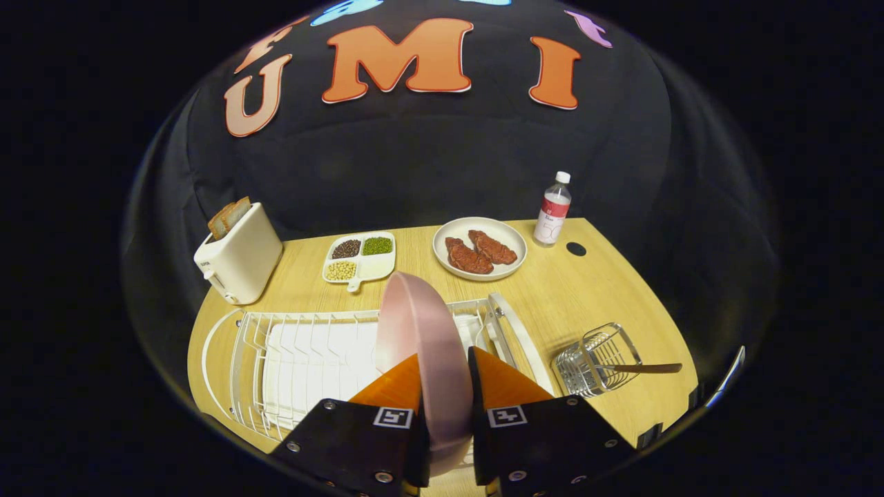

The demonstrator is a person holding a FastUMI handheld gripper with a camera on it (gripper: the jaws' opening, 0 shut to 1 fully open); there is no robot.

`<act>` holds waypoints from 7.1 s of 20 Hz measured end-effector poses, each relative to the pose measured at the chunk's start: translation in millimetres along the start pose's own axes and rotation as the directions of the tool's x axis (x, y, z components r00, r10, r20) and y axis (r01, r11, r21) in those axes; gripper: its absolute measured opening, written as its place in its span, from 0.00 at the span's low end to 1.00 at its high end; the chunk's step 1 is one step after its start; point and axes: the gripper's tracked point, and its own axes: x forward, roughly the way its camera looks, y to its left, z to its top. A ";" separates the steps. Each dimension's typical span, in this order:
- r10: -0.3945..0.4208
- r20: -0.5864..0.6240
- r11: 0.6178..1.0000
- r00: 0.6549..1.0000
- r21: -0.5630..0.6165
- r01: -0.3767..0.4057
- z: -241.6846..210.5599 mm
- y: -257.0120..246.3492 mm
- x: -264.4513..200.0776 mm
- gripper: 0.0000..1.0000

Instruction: Take the plate from the dish rack, then take the spoon from the basket and place it into the plate.

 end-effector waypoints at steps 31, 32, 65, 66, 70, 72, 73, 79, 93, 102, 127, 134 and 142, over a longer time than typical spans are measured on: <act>0.309 0.101 0.923 0.946 0.207 -0.324 -134.2 -30.1 -155.2 0.25; 0.338 0.089 0.905 0.937 0.242 -0.350 -148.3 -28.7 -152.7 0.25; 0.239 0.158 0.889 0.958 0.361 -0.282 -201.8 -103.8 -82.2 0.86; 0.187 0.190 0.909 0.964 0.338 -0.243 -192.5 -122.3 -79.3 0.89; 0.005 0.310 0.963 0.951 0.254 -0.087 -151.3 -188.6 -71.9 0.97; -0.043 0.374 0.974 0.926 0.222 -0.044 -130.0 -212.8 -70.2 0.98; -0.056 0.412 0.979 0.910 0.203 -0.032 -118.6 -218.7 -68.0 0.98; -0.072 0.535 0.994 0.842 0.107 0.017 -76.3 -227.5 -27.0 0.99; 0.023 0.597 0.998 0.802 0.033 -0.053 -50.4 -206.5 35.6 0.59; 0.052 0.612 0.993 0.789 0.051 -0.106 -40.7 -183.4 29.3 0.10; 0.295 0.662 0.955 0.689 -0.193 -0.224 -141.7 6.1 -203.6 0.07; 0.323 0.655 0.944 0.683 -0.176 -0.278 -176.5 59.4 -190.6 0.07; 0.258 0.613 0.951 0.747 -0.025 -0.308 -185.3 66.7 -148.5 0.07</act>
